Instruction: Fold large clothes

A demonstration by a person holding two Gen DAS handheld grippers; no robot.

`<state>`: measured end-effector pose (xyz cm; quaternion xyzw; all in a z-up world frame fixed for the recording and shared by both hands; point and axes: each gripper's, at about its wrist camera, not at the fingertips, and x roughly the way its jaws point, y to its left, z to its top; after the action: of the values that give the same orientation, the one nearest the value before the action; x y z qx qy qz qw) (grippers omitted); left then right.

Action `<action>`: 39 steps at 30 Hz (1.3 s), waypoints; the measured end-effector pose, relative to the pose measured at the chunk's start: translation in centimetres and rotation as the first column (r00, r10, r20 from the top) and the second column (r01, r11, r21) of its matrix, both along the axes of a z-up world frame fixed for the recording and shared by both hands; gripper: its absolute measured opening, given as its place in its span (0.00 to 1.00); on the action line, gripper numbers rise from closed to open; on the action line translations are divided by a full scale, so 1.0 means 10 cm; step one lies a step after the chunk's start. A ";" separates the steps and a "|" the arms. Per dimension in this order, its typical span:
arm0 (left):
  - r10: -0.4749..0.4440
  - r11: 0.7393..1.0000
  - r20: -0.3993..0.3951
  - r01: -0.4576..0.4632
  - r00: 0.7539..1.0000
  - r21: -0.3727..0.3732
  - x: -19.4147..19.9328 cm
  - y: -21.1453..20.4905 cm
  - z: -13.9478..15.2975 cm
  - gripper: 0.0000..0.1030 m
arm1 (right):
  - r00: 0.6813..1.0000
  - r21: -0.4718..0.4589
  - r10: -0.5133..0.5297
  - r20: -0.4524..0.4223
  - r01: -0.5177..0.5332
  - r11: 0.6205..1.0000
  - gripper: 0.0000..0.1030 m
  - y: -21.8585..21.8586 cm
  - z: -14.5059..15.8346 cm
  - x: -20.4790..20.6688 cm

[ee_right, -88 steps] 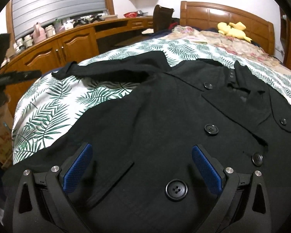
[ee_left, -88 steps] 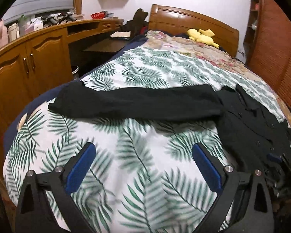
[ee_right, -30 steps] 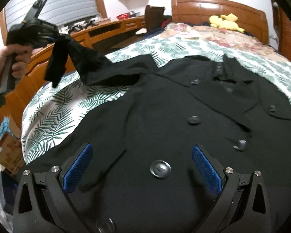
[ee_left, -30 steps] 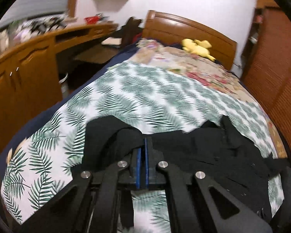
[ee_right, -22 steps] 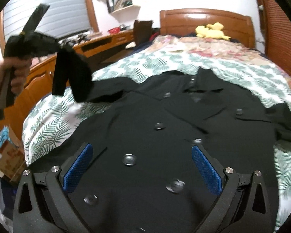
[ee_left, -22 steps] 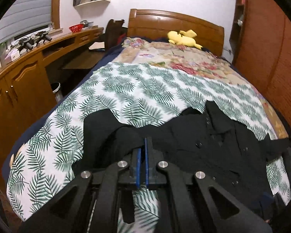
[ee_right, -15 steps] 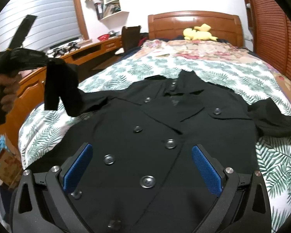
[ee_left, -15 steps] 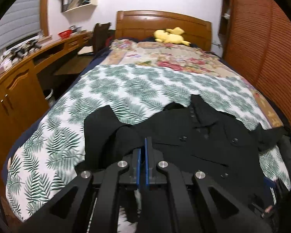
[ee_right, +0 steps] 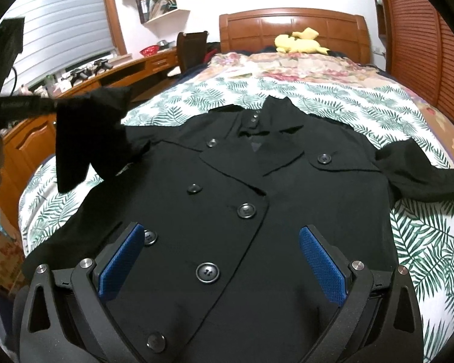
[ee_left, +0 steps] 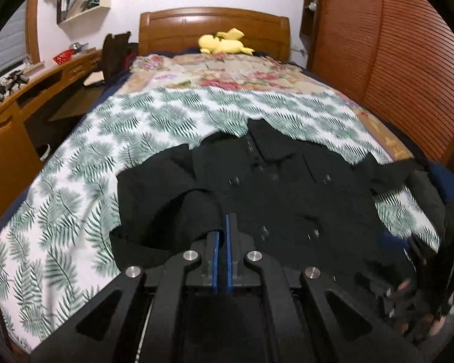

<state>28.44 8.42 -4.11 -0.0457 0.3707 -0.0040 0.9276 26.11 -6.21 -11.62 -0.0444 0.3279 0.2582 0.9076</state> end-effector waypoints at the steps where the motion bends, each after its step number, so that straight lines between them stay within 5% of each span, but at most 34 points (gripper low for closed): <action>1: -0.012 1.000 -0.010 0.012 1.000 -0.007 -0.06 -0.04 -0.06 0.00 | 1.000 0.000 0.001 0.003 -0.001 1.000 1.00 0.00 0.00 0.00; 7: -0.071 0.998 -0.057 0.070 0.996 -0.005 -0.33 -0.23 -0.39 0.01 | 1.000 0.015 0.009 0.023 -0.010 1.000 1.00 0.08 0.13 0.01; 12: -0.117 0.992 -0.071 0.114 0.991 -0.047 -0.65 -0.27 -0.61 0.15 | 0.999 0.029 0.026 0.030 -0.026 0.999 1.00 0.24 0.21 0.04; 23: -0.065 0.997 0.002 0.065 0.998 -0.051 -1.33 0.11 -0.57 0.30 | 0.985 0.022 0.175 -0.004 -0.175 0.984 0.95 0.88 0.12 0.07; 27: -0.013 0.999 0.031 0.014 0.999 -0.039 -1.61 0.35 -0.52 0.30 | 0.961 0.024 0.272 -0.055 -0.271 0.962 0.82 1.25 -0.04 0.04; 34: 0.068 0.997 0.042 -0.066 0.997 -0.034 -1.95 0.73 -0.54 0.30 | 0.903 -0.034 0.409 -0.131 -0.416 0.909 0.79 1.86 -0.44 -0.18; 39: 0.105 0.994 0.038 -0.104 0.994 -0.025 -2.06 0.87 -0.58 0.30 | 0.899 -0.126 0.406 -0.163 -0.428 0.895 0.75 2.06 -0.68 -0.22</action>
<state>7.85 17.13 -9.88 -0.0756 0.3493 0.0392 0.9331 23.88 14.43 -18.46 -0.1686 0.3896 0.4225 0.8008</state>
